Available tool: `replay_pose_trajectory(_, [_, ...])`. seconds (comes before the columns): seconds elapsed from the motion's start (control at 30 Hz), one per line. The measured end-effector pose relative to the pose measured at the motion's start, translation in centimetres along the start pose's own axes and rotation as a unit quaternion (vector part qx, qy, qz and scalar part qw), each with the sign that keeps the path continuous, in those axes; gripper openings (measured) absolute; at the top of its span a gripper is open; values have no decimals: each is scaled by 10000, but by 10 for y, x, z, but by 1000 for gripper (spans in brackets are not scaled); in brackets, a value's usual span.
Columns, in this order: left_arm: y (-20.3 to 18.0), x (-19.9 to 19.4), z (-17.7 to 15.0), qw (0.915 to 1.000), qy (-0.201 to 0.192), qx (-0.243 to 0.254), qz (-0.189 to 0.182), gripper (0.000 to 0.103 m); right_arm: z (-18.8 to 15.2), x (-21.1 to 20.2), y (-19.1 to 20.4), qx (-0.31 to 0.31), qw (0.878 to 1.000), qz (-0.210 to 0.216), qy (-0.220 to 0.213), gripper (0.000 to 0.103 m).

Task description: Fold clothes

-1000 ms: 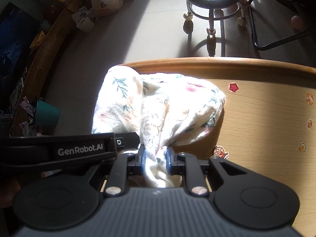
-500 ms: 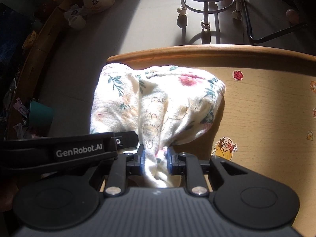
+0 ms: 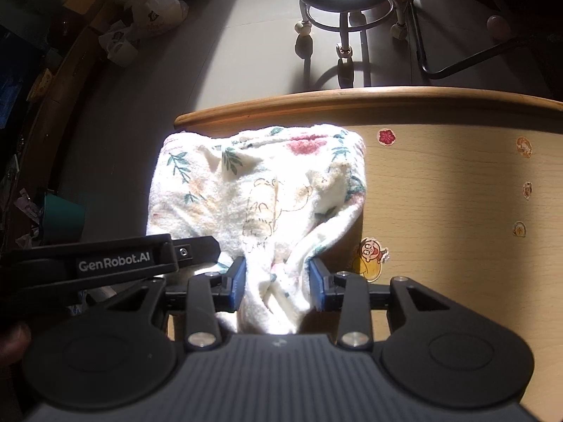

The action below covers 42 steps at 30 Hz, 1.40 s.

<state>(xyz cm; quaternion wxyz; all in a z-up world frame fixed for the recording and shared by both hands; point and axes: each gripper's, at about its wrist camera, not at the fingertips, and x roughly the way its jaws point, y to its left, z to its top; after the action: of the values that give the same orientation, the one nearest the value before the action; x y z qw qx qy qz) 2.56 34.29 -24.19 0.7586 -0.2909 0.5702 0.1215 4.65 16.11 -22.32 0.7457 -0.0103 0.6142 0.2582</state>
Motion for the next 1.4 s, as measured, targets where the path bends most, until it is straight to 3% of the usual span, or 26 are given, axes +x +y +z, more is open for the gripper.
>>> replay_pose_trajectory(0.13, [1, -13, -4, 9998, -142, -21, 123, 52, -1, -18, -6, -65, 9998, -90, -157, 39])
replay_pose_trajectory(0.3, [-6, -32, -5, 9982, -250, -52, 551, 52, -1, -37, -22, -160, 9990, -250, -329, 40])
replay_pose_trajectory(0.5, [-26, -66, -15, 9947, -455, 346, 853, 52, -10, -66, -45, -19, 9984, -337, -445, 40])
replay_pose_trajectory(0.97, [-126, -133, -96, 9886, -151, 1132, 984, 52, -57, -149, -90, 175, 9969, -631, -442, 40])
replay_pose_trajectory(1.13, [-160, -159, -122, 9860, -307, 1368, 905, 52, -69, -184, -99, 212, 9961, -665, -532, 40])
replay_pose_trajectory(1.3, [-192, -187, -139, 9715, -591, 1908, 1273, 53, -78, -210, -106, 232, 9955, -740, -547, 40])
replay_pose_trajectory(1.4, [-202, -205, -142, 9718, -656, 1884, 1255, 53, -80, -224, -109, 207, 9953, -764, -557, 40])
